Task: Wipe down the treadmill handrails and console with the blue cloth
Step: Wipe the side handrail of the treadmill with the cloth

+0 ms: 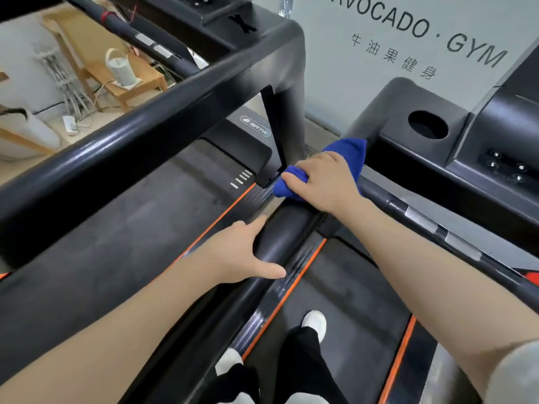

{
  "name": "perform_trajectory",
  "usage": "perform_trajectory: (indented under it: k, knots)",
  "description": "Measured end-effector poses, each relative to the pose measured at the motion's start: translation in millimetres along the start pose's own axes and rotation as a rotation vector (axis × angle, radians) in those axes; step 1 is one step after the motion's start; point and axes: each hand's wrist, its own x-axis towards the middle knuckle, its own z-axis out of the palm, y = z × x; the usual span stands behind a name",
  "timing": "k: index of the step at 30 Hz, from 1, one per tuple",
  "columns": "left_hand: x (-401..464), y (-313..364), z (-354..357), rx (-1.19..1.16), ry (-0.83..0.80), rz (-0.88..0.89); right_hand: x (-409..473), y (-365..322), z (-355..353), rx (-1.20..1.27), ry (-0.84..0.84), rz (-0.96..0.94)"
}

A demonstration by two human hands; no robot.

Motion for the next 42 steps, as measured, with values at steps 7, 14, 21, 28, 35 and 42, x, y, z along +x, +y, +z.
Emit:
perform_trajectory:
  k: [7, 14, 21, 28, 35, 42]
  knots:
    - [1.6, 9.9, -8.8, 0.040, -0.051, -0.128, 57.4, 78.6, -7.5, -0.162, -0.058, 0.194]
    - [49.0, 71.7, -12.2, -0.013, 0.251, -0.193, 46.9, 75.8, -9.1, -0.058, -0.115, 0.054]
    - [109.9, 113.6, -27.9, 0.014, 0.433, -0.128, 25.6, 102.1, -23.1, 0.048, -0.235, -0.264]
    - [141.7, 124.0, -32.3, -0.086, 0.365, -0.157, 98.8, 174.9, -28.6, -0.135, -0.213, -0.193]
    - [160.2, 137.1, -31.5, -0.126, 0.361, -0.177, 146.8, 249.6, -27.3, -0.128, -0.134, 0.129]
    - [185.2, 165.9, -39.8, 0.035, 0.355, -0.193, 108.2, 190.3, -18.7, -0.139, -0.085, -0.139]
